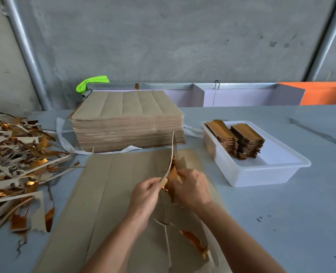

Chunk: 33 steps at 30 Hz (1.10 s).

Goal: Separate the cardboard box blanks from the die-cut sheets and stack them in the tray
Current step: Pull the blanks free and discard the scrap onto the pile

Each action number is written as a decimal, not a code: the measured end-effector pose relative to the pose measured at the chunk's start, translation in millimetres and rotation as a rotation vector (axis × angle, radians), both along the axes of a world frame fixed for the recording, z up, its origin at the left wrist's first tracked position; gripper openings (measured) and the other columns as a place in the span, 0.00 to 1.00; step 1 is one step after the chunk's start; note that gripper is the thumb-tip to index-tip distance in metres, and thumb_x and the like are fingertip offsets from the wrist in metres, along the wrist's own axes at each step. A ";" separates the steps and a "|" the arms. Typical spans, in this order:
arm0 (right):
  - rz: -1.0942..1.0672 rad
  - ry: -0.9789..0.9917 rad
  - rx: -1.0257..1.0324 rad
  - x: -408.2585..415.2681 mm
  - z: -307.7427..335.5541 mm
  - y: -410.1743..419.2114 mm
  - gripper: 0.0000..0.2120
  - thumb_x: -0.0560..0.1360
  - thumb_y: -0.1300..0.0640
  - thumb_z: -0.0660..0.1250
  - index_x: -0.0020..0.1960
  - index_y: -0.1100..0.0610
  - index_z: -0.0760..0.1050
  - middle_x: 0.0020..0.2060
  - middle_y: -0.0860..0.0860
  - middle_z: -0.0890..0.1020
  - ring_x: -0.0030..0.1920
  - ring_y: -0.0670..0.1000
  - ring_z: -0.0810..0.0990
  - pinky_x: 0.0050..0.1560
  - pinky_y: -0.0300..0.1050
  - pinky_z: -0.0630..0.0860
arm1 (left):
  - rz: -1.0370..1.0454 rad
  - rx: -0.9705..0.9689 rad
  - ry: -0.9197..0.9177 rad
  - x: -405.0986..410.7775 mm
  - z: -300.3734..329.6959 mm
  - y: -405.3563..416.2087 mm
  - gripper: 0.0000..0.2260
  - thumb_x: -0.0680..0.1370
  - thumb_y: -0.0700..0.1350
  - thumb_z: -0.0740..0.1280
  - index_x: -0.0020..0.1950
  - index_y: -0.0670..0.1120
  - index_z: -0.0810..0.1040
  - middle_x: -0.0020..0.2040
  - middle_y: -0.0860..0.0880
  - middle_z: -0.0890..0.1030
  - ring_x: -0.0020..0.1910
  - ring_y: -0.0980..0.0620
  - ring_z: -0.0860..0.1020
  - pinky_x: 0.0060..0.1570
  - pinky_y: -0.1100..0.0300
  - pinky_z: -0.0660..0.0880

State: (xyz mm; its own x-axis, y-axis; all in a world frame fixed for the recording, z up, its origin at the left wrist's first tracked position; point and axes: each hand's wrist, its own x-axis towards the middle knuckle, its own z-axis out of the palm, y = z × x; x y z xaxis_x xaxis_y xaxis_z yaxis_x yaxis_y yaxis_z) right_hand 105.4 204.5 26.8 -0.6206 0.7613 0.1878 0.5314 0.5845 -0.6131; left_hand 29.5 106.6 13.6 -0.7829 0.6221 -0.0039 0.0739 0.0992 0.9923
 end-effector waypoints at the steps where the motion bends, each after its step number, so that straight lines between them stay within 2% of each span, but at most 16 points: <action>1: 0.013 0.002 -0.006 -1.2 -0.6 -0.8 0.10 0.74 0.47 0.67 0.46 0.53 0.79 0.35 0.47 0.78 0.32 0.44 0.72 0.28 0.29 0.62 | 0.005 0.007 0.005 -1.0 -1.2 -0.1 0.08 0.77 0.45 0.65 0.42 0.48 0.83 0.24 0.59 0.75 0.23 0.65 0.70 0.23 0.73 0.64; 3: 0.029 0.007 -0.021 -1.0 -3.5 -0.9 0.10 0.73 0.45 0.69 0.43 0.52 0.78 0.34 0.46 0.77 0.32 0.43 0.72 0.26 0.30 0.62 | 0.032 0.022 0.002 -3.3 -3.1 0.5 0.06 0.76 0.46 0.69 0.40 0.48 0.82 0.31 0.58 0.80 0.30 0.65 0.75 0.28 0.75 0.68; 5: 0.022 0.016 -0.037 1.0 -8.0 1.0 0.09 0.74 0.48 0.69 0.47 0.53 0.78 0.37 0.48 0.78 0.32 0.43 0.72 0.26 0.28 0.65 | 0.089 0.001 0.006 -6.4 -6.4 0.7 0.03 0.75 0.43 0.71 0.43 0.50 0.81 0.37 0.56 0.82 0.38 0.63 0.78 0.34 0.73 0.71; 8: -0.027 0.011 -0.047 4.4 -12.9 6.4 0.15 0.77 0.55 0.67 0.62 0.57 0.76 0.51 0.51 0.80 0.45 0.45 0.78 0.37 0.26 0.69 | 0.170 -0.060 0.052 -11.6 -11.6 0.6 0.03 0.74 0.41 0.71 0.40 0.47 0.81 0.36 0.54 0.82 0.38 0.57 0.79 0.36 0.67 0.72; 10: -0.043 0.021 -0.047 4.5 -14.9 8.8 0.17 0.78 0.57 0.66 0.66 0.55 0.74 0.57 0.50 0.79 0.52 0.47 0.78 0.44 0.30 0.71 | 0.190 -0.123 0.080 -14.5 -13.4 1.8 0.06 0.75 0.40 0.70 0.37 0.46 0.80 0.35 0.51 0.82 0.37 0.53 0.79 0.35 0.64 0.71; 11: -0.047 0.023 -0.052 3.5 -15.0 9.3 0.17 0.78 0.57 0.66 0.66 0.55 0.74 0.58 0.50 0.79 0.53 0.47 0.78 0.44 0.31 0.72 | 0.195 -0.148 0.085 -15.6 -13.4 2.6 0.07 0.75 0.40 0.69 0.37 0.46 0.79 0.35 0.50 0.81 0.36 0.54 0.78 0.34 0.64 0.71; 14: -0.043 0.024 -0.079 -0.8 -14.7 9.8 0.15 0.77 0.57 0.67 0.63 0.56 0.75 0.49 0.49 0.79 0.43 0.45 0.78 0.35 0.27 0.71 | 0.145 -0.158 0.076 -16.2 -8.2 6.1 0.06 0.75 0.38 0.67 0.39 0.45 0.78 0.36 0.50 0.80 0.37 0.53 0.77 0.34 0.66 0.71; 16: -0.031 0.010 -0.059 -2.5 -14.2 9.7 0.13 0.77 0.54 0.66 0.60 0.56 0.77 0.42 0.46 0.77 0.37 0.43 0.75 0.28 0.26 0.66 | 0.050 -0.126 0.053 -13.9 -1.9 8.3 0.07 0.77 0.38 0.66 0.42 0.48 0.79 0.38 0.53 0.80 0.38 0.56 0.77 0.32 0.69 0.71; 18: -0.017 0.029 -0.077 -2.8 -13.3 10.0 0.13 0.77 0.50 0.64 0.58 0.55 0.78 0.41 0.47 0.78 0.37 0.43 0.76 0.29 0.26 0.67 | -0.049 -0.130 -0.007 -9.8 3.2 9.5 0.09 0.78 0.40 0.65 0.43 0.53 0.79 0.35 0.59 0.81 0.35 0.63 0.76 0.29 0.67 0.69; 19: -0.009 0.048 -0.109 -2.4 -12.6 10.6 0.13 0.78 0.49 0.64 0.56 0.55 0.79 0.41 0.47 0.79 0.35 0.44 0.78 0.30 0.28 0.70 | -0.090 -0.129 -0.051 -7.9 4.5 10.0 0.09 0.79 0.41 0.64 0.44 0.53 0.80 0.32 0.59 0.80 0.30 0.64 0.75 0.26 0.67 0.67; 21: 0.002 0.087 -0.194 -0.3 -9.9 10.8 0.14 0.77 0.46 0.64 0.52 0.55 0.81 0.39 0.49 0.82 0.34 0.45 0.80 0.33 0.34 0.78 | -0.149 -0.105 -0.142 -5.9 4.0 11.3 0.11 0.80 0.39 0.62 0.45 0.51 0.81 0.28 0.56 0.80 0.19 0.61 0.68 0.19 0.68 0.61; 23: 0.038 0.090 -0.239 2.4 -8.0 11.2 0.15 0.75 0.45 0.66 0.49 0.56 0.81 0.40 0.52 0.83 0.37 0.48 0.83 0.38 0.42 0.82 | -0.196 -0.081 -0.211 -4.8 2.0 13.4 0.12 0.81 0.38 0.60 0.47 0.49 0.81 0.32 0.50 0.81 0.17 0.59 0.62 0.17 0.66 0.56; 25: 0.078 0.069 -0.240 5.0 -7.4 12.5 0.15 0.74 0.45 0.68 0.48 0.58 0.80 0.41 0.54 0.83 0.39 0.51 0.83 0.40 0.45 0.82 | -0.235 -0.059 -0.259 -3.8 -0.7 15.9 0.13 0.81 0.35 0.58 0.50 0.45 0.81 0.36 0.43 0.78 0.18 0.58 0.59 0.17 0.66 0.54; 27: 0.092 0.072 -0.249 6.5 -7.3 14.8 0.15 0.73 0.46 0.70 0.46 0.59 0.80 0.38 0.53 0.83 0.36 0.49 0.82 0.36 0.39 0.80 | -0.262 -0.052 -0.261 -3.4 -2.8 16.7 0.12 0.80 0.34 0.57 0.51 0.42 0.81 0.35 0.42 0.76 0.17 0.58 0.58 0.17 0.65 0.53; 30: 0.101 0.076 -0.256 8.0 -5.7 17.2 0.12 0.74 0.48 0.70 0.41 0.56 0.77 0.33 0.48 0.79 0.30 0.42 0.76 0.28 0.30 0.70 | -0.274 -0.051 -0.252 -5.0 -5.1 16.2 0.10 0.81 0.36 0.58 0.49 0.40 0.79 0.24 0.49 0.69 0.16 0.59 0.57 0.16 0.66 0.53; 33: 0.119 0.079 -0.257 9.9 -1.3 19.4 0.09 0.75 0.50 0.69 0.42 0.56 0.79 0.33 0.46 0.79 0.31 0.39 0.76 0.28 0.28 0.68 | -0.220 -0.066 -0.259 -9.3 -5.5 16.6 0.08 0.81 0.40 0.61 0.46 0.39 0.78 0.26 0.48 0.67 0.18 0.58 0.57 0.18 0.65 0.53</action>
